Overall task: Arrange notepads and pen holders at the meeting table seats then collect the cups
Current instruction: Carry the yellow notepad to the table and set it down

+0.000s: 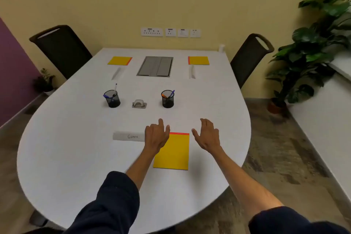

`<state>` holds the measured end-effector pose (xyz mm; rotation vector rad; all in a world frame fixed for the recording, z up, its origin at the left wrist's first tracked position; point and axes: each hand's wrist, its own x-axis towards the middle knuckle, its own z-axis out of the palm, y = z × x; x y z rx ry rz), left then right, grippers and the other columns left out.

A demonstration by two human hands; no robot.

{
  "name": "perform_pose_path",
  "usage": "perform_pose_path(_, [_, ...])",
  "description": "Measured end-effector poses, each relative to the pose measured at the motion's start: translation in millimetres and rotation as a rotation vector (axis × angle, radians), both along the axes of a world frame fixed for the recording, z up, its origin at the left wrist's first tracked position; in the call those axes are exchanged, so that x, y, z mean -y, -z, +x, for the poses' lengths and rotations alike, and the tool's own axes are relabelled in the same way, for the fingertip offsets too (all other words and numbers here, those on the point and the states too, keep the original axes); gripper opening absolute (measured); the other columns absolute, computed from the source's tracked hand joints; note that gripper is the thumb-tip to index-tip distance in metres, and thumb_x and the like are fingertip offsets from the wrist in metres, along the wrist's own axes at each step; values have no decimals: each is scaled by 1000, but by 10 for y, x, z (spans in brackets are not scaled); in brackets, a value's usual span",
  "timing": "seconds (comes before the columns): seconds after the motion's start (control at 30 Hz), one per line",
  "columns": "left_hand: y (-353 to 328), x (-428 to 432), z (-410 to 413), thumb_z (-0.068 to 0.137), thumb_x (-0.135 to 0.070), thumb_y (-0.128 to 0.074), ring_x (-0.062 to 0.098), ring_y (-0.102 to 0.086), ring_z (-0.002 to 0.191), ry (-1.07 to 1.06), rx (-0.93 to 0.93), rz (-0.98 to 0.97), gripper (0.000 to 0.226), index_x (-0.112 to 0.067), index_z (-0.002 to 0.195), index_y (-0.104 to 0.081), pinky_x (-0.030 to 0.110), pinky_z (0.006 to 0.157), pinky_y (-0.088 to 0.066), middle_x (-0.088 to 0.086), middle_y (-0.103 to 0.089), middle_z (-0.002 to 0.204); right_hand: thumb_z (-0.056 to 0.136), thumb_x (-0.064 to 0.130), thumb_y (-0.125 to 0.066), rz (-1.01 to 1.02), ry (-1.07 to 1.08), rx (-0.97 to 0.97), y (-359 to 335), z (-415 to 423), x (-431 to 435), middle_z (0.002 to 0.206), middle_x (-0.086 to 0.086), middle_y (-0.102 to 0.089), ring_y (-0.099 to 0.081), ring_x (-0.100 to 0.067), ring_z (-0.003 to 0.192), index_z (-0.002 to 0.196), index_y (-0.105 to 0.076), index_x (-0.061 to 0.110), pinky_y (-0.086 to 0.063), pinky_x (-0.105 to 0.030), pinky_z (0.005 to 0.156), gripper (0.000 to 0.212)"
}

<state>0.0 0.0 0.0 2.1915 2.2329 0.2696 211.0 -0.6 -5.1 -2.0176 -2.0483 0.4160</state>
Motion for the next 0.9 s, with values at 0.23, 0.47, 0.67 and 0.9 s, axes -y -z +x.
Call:
perform_pose_path(0.23, [426, -183, -87, 98, -24, -41, 26, -59, 103, -66, -5, -106, 25, -10, 113, -56, 36, 76, -52, 11, -62, 103, 102, 46, -33, -168, -53, 40, 489, -16, -306, 157, -9, -27, -30, -26, 143, 151, -23, 9, -33, -48, 111, 63])
perform_pose_path(0.47, [893, -259, -62, 100, -33, -42, 27, -51, 118, -166, 94, -339, 38, -8, 128, -45, 37, 91, -46, 11, -52, 127, 102, 43, -38, -312, -107, -36, 946, -8, -528, 147, -12, -38, -45, -30, 131, 147, -30, 6, -39, -46, 104, 59])
perform_pose_path(0.67, [1206, -214, 11, 100, -43, -44, 32, -41, 132, -294, 184, -577, 57, 0, 137, -38, 44, 102, -42, 18, -38, 143, 102, 38, -40, -470, -111, -69, 1272, -10, -562, 134, -17, -43, -52, -34, 119, 128, -49, 1, -47, -44, 97, 46])
perform_pose_path(0.9, [1409, -271, -60, 94, -53, -52, 35, -29, 141, -432, 328, -684, 78, 1, 145, -29, 47, 110, -36, 22, -26, 151, 100, 33, -46, -492, -78, -138, 1445, -95, -571, 137, -16, -40, -43, -31, 126, 128, -48, 1, -45, -42, 97, 43])
